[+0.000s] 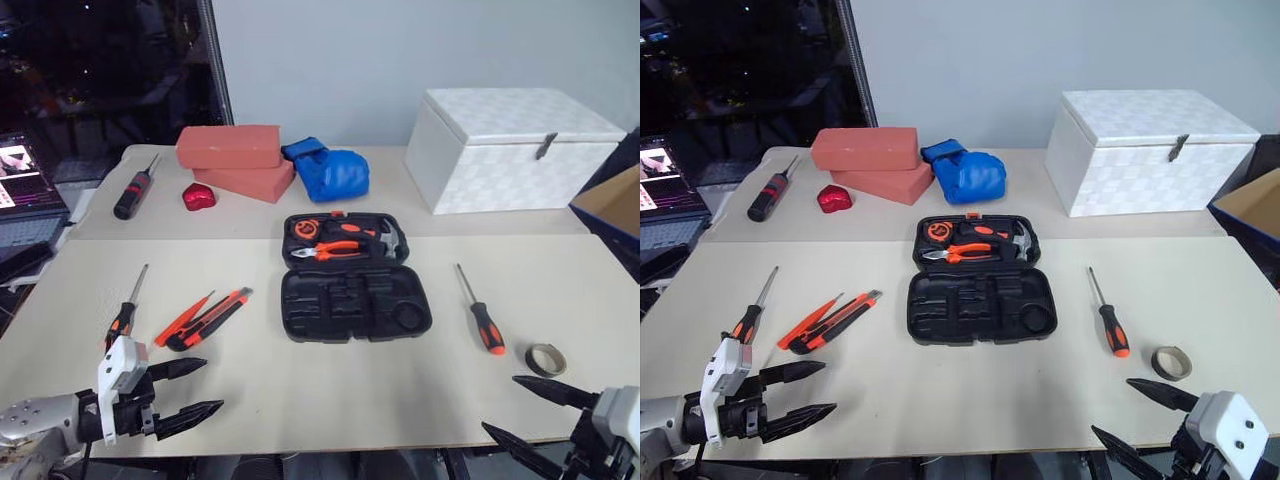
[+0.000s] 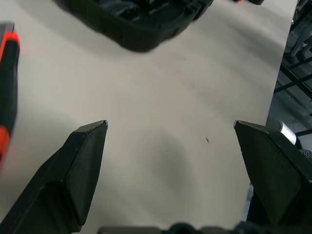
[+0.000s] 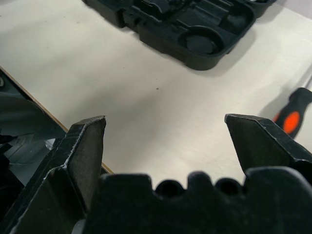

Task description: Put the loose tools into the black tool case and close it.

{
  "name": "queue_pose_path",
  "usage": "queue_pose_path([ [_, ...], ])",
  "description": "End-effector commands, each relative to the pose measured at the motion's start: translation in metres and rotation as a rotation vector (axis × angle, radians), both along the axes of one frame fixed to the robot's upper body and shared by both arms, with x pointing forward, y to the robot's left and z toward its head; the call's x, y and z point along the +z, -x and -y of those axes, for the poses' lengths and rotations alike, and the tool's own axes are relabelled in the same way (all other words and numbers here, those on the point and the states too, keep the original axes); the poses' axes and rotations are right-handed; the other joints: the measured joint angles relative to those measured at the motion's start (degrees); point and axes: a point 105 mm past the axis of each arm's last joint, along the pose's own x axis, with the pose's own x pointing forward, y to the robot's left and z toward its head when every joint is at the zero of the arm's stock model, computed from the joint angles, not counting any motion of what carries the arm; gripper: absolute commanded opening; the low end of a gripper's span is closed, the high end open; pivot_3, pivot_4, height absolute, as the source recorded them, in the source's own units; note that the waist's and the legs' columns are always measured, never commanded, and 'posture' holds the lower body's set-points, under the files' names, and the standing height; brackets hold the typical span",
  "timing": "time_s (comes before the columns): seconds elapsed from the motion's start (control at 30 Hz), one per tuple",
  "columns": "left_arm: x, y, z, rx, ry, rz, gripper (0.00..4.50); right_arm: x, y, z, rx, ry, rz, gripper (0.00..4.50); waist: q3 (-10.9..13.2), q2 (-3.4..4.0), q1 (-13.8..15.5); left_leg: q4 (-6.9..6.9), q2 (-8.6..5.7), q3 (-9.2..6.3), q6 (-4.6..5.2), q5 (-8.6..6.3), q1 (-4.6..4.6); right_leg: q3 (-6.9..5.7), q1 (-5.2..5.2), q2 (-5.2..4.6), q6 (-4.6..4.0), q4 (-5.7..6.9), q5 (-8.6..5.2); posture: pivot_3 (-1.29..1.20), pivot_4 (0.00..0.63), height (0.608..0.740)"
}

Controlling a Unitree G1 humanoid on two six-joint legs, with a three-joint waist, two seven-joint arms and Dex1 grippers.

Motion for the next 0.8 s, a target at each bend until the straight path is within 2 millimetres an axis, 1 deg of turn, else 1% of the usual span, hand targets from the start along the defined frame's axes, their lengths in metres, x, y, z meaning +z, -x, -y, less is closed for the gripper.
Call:
queue_pose_path([
  [0.03, 0.014, -0.021, -0.007, 0.155, 0.009, 0.114, 4.46, 0.012, -0.007, -0.005, 0.034, -0.033, 0.104, 4.50, -0.08, 0.14, 0.01, 0.01, 0.00, -0.04, 0.00, 0.00, 0.00, -0.01, 0.00, 0.01, 0.00, 0.00, 0.00, 0.00, 0.150, 0.740],
  [0.07, 0.022, -0.034, -0.013, 0.274, 0.032, 0.156, 4.46, 0.021, -0.014, -0.013, 0.062, -0.078, 0.168, 4.50, -0.07, 0.15, 0.10, 0.02, -0.09, -0.16, -0.02, -0.01, 0.00, -0.06, -0.10, 0.00, 0.00, -0.04, 0.00, 0.00, 0.150, 0.740],
  [0.13, 0.033, -0.054, -0.026, 0.471, 0.062, 0.187, 4.46, 0.038, -0.025, -0.029, 0.134, -0.137, 0.259, 4.50, 0.18, -0.18, 0.13, 0.01, -0.38, -0.48, -0.01, -0.01, 0.03, -0.06, 0.04, -0.06, 0.01, 0.01, -0.01, 0.00, 0.150, 0.740],
  [0.2, 0.034, -0.062, -0.034, 0.562, 0.044, 0.172, 4.46, 0.044, -0.030, -0.037, 0.179, -0.149, 0.280, 4.50, 0.29, -0.58, 0.34, 0.02, -0.50, -0.53, 0.00, 0.00, 0.32, 0.13, 0.17, -0.03, 0.04, 0.16, 0.01, 0.00, 0.150, 0.740],
  [0.23, 0.034, -0.064, -0.037, 0.588, 0.033, 0.166, 4.46, 0.046, -0.032, -0.039, 0.190, -0.153, 0.283, 4.50, 0.30, -0.67, 0.33, 0.01, -0.55, -0.52, 0.01, 0.01, 0.37, 0.16, 0.36, -0.03, 0.05, 0.28, 0.02, 0.00, 0.150, 0.740],
  [0.27, 0.032, -0.073, -0.053, 0.703, -0.015, 0.134, 4.46, 0.050, -0.034, -0.049, 0.248, -0.163, 0.278, 4.50, 0.25, -0.95, 0.49, 0.01, -0.58, -0.50, 0.01, 0.01, 0.38, 0.18, 0.35, -0.03, 0.05, 0.38, 0.02, 0.00, 0.150, 0.740],
  [0.33, 0.035, -0.082, -0.079, 0.844, -0.069, 0.081, 4.46, 0.058, -0.037, -0.068, 0.372, -0.175, 0.266, 4.50, 0.42, -1.30, 0.78, 0.27, -0.72, -0.36, -0.01, 0.02, 0.73, 0.46, 0.43, -0.08, 0.09, 1.20, 0.04, 0.00, 0.150, 0.740],
  [0.37, 0.036, -0.085, -0.090, 0.894, -0.089, 0.059, 4.46, 0.061, -0.037, -0.075, 0.429, -0.179, 0.253, 4.50, 0.49, -1.42, 0.81, 0.27, -0.70, -0.38, -0.05, -0.01, 0.83, 0.47, 0.40, -0.02, 0.08, 1.38, 0.04, 0.00, 0.150, 0.740],
  [0.43, 0.036, -0.086, -0.103, 0.952, -0.112, 0.021, 4.46, 0.065, -0.038, -0.083, 0.488, -0.180, 0.243, 4.50, 0.60, -1.64, 0.97, 0.15, -0.66, -0.46, 0.06, 0.06, 0.68, 0.45, 0.09, 0.12, -0.05, 1.66, -0.03, 0.00, 0.150, 0.740],
  [0.47, 0.036, -0.086, -0.106, 0.964, -0.135, 0.007, 4.46, 0.067, -0.040, -0.086, 0.505, -0.183, 0.241, 4.50, 0.60, -1.65, 1.17, 0.11, -0.65, -0.53, 0.33, 0.22, 0.68, 0.44, -0.01, 0.18, -0.16, 1.93, -0.25, 0.00, 0.150, 0.740],
  [0.57, 0.036, -0.084, -0.113, 0.996, -0.189, -0.015, 4.46, 0.071, -0.043, -0.091, 0.545, -0.181, 0.236, 4.50, 0.62, -1.61, 1.76, -0.06, -0.58, -0.62, 0.05, 0.04, 0.82, 0.45, 0.00, 0.32, -0.07, 2.14, -0.65, 0.00, 0.150, 0.740],
  [0.7, 0.035, -0.081, -0.120, 1.032, -0.242, -0.029, 4.46, 0.073, -0.047, -0.092, 0.559, -0.173, 0.237, 4.50, 0.66, -1.74, 2.26, -0.06, -0.59, -0.66, -0.17, -0.11, 0.75, 0.43, 0.00, 0.30, 0.14, 2.15, -0.72, 0.00, 0.150, 0.740],
  [0.77, 0.023, -0.072, -0.127, 1.063, -0.276, -0.115, 4.46, 0.074, -0.049, -0.092, 0.564, -0.169, 0.239, 4.50, 0.65, -1.78, 2.48, -0.05, -0.63, -0.64, -0.20, -0.13, 0.74, 0.42, 0.04, 0.22, 0.19, 2.07, -0.74, 0.00, 0.150, 0.740],
  [0.8, 0.017, -0.068, -0.129, 1.068, -0.286, -0.157, 4.22, 0.074, -0.050, -0.091, 0.563, -0.167, 0.241, 4.50, 0.65, -1.78, 2.50, -0.03, -0.64, -0.62, -0.21, -0.13, 0.74, 0.42, 0.06, 0.20, 0.18, 2.04, -0.75, 0.00, 0.150, 0.740],
])
